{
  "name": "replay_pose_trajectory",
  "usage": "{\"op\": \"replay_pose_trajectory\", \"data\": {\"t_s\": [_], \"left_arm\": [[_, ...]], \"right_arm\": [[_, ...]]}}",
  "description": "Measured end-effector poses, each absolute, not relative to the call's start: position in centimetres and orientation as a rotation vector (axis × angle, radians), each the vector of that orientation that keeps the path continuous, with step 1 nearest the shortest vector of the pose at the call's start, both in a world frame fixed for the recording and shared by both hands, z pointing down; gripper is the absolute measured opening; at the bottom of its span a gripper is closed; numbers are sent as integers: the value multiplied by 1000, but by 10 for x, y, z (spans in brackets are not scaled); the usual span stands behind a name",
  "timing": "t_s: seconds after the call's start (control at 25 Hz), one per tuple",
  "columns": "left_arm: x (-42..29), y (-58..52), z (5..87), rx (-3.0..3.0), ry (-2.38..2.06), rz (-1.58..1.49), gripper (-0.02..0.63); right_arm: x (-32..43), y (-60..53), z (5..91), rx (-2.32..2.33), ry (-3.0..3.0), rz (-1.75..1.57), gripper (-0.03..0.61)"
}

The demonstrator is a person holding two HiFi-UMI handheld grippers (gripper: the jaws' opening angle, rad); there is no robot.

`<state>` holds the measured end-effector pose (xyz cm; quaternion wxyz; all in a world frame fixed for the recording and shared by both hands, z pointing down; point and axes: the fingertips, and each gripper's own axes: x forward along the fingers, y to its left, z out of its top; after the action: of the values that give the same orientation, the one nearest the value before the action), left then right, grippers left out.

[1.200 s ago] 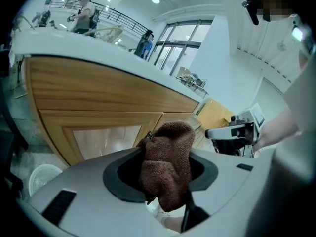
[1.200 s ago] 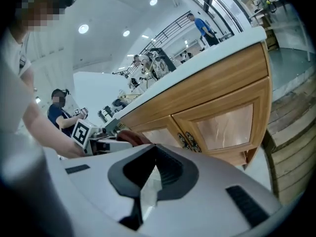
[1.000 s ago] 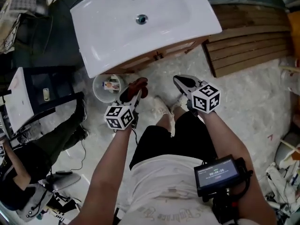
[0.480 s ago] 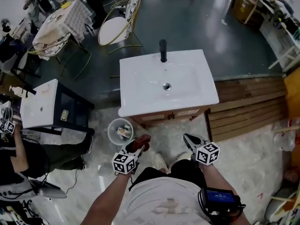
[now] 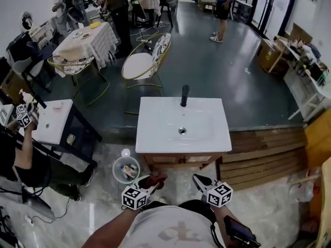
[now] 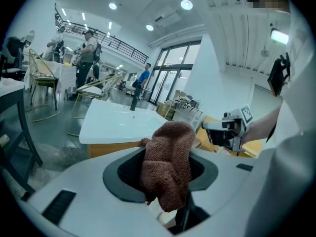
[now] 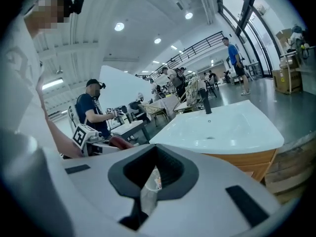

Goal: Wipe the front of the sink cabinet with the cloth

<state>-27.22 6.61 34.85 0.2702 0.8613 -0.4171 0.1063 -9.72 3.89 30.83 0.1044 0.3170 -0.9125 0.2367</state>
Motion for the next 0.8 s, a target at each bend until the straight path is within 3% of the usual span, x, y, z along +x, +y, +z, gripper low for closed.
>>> {"op": "replay_pose_trajectory", "data": {"t_s": [0.8], "left_arm": [[-258, 13, 322, 2452, -1091, 263, 178]], "right_arm": [[-101, 7, 307, 988, -2735, 646, 12]]}}
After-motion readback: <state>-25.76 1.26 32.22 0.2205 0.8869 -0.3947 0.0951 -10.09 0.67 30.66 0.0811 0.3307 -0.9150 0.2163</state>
